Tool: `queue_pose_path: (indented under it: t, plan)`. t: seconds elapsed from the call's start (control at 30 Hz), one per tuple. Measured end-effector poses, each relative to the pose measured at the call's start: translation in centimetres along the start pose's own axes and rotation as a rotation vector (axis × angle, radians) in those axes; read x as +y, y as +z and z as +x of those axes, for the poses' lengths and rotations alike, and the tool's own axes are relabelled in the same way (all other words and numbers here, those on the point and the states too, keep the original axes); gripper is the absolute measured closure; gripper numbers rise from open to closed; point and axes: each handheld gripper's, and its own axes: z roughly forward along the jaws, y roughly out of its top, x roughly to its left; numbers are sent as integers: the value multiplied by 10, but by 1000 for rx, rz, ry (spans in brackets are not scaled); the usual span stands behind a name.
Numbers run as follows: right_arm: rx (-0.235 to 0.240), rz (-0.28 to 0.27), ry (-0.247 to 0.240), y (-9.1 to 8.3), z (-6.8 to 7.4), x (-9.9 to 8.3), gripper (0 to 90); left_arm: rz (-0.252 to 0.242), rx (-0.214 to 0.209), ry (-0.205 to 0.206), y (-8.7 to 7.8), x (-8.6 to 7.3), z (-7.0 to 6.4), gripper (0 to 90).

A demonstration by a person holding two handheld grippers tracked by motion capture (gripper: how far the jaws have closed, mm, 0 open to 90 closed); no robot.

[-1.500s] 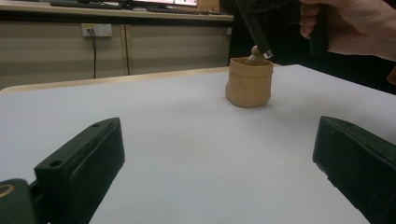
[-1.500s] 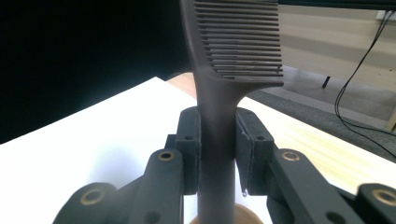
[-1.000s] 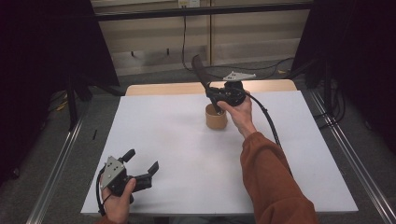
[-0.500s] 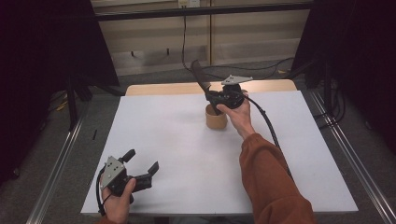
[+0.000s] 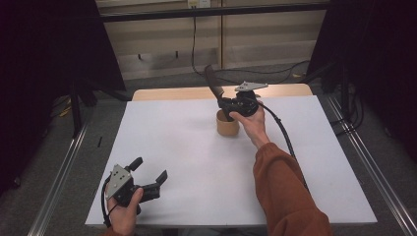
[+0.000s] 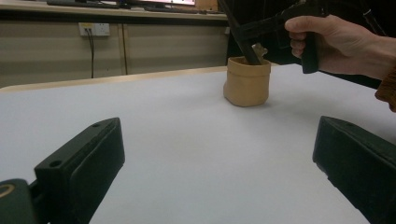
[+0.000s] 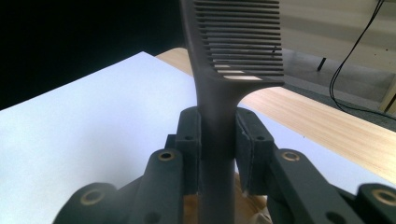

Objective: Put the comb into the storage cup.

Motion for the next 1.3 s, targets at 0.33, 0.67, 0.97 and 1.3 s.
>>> queue_pose_path:
  t: [0.33, 0.67, 0.97, 1.3]
  plan:
    - [-18, 13, -11, -2, 2, -3, 731, -1, -1, -3, 1, 0, 0, 22]
    - [-19, 10, -1, -5, 2, -8, 731, 5, -1, 0, 1, 0, -1, 22]
    - [-22, 29, -8, -3, 5, -13, 731, 5, -1, 1, 1, 0, -1, 22]
    - [-33, 46, -34, -4, 10, -17, 731, 7, 1, 3, 2, 0, -1, 22]
